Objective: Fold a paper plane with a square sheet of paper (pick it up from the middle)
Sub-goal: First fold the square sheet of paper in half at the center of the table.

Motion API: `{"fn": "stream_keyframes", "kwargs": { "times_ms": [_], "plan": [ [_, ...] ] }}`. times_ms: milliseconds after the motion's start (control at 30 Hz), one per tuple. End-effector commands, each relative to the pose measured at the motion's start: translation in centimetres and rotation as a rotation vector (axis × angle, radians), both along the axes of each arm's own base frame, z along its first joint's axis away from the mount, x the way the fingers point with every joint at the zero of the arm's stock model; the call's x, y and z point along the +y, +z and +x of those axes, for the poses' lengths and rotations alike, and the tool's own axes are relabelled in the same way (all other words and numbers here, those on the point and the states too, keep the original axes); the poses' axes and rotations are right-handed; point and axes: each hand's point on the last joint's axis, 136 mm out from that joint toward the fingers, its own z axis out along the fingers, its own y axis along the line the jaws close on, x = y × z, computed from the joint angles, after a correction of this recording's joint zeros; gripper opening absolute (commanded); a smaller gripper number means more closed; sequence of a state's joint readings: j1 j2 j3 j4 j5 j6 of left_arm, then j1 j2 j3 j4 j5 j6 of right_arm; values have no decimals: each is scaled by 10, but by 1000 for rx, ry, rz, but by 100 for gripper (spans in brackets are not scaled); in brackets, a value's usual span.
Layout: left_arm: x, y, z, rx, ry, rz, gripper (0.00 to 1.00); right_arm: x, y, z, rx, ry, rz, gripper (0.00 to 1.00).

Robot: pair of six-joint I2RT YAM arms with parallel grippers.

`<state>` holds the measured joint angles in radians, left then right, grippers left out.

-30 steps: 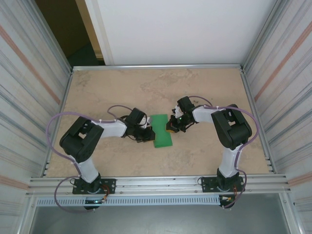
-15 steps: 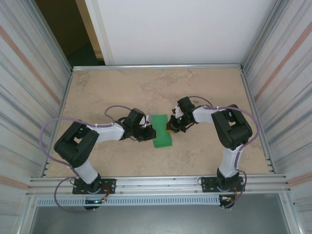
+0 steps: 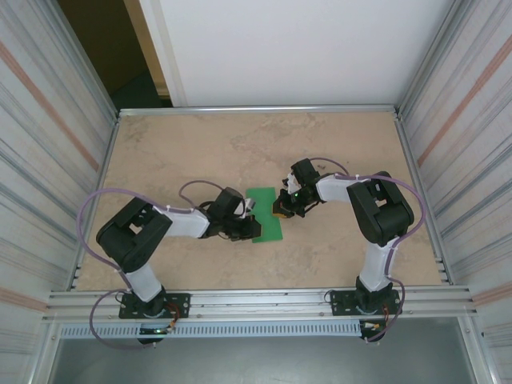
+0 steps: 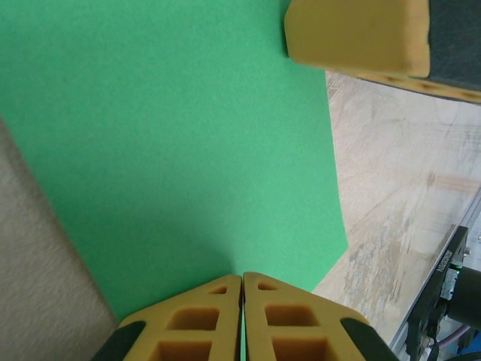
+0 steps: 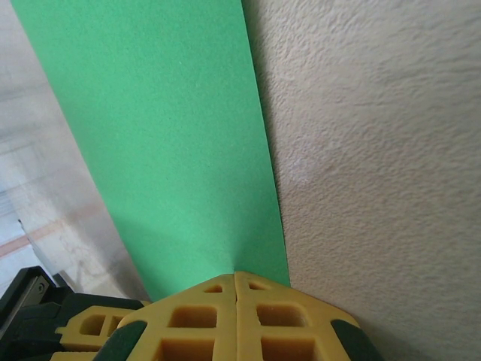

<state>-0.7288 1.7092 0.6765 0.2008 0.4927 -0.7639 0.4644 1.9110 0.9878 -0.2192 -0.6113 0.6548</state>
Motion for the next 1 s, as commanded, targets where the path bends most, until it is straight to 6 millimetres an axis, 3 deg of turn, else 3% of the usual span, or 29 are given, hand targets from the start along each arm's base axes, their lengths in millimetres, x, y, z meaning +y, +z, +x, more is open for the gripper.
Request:
{"fn": "stream_keyframes", "kwargs": {
  "times_ms": [0, 300, 433, 500, 600, 767, 867, 967],
  "plan": [
    [43, -42, -38, 115, 8, 190, 10, -95, -107, -79, 279, -57, -510, 0],
    [42, -31, -60, 99, -55, 217, 10, -93, -109, -79, 280, -70, -499, 0],
    [39, -9, -55, 51, -61, 194, 10, -83, -99, -71, 265, -75, -455, 1],
    [32, 10, -44, 3, -56, 158, 11, -73, -85, -61, 237, -76, -408, 1],
    [24, 42, -20, -61, -14, 73, 12, -50, -49, -35, 156, -81, -308, 4],
    [26, 68, 21, -103, 91, -17, 16, -16, 40, 7, -52, -83, -111, 16],
    [24, 71, 37, -90, 123, -51, 19, -17, 73, 15, -146, -109, -76, 28],
    [14, 70, 46, -81, 114, -73, 20, -29, 84, 14, -201, -152, -90, 36]
  ]
}}
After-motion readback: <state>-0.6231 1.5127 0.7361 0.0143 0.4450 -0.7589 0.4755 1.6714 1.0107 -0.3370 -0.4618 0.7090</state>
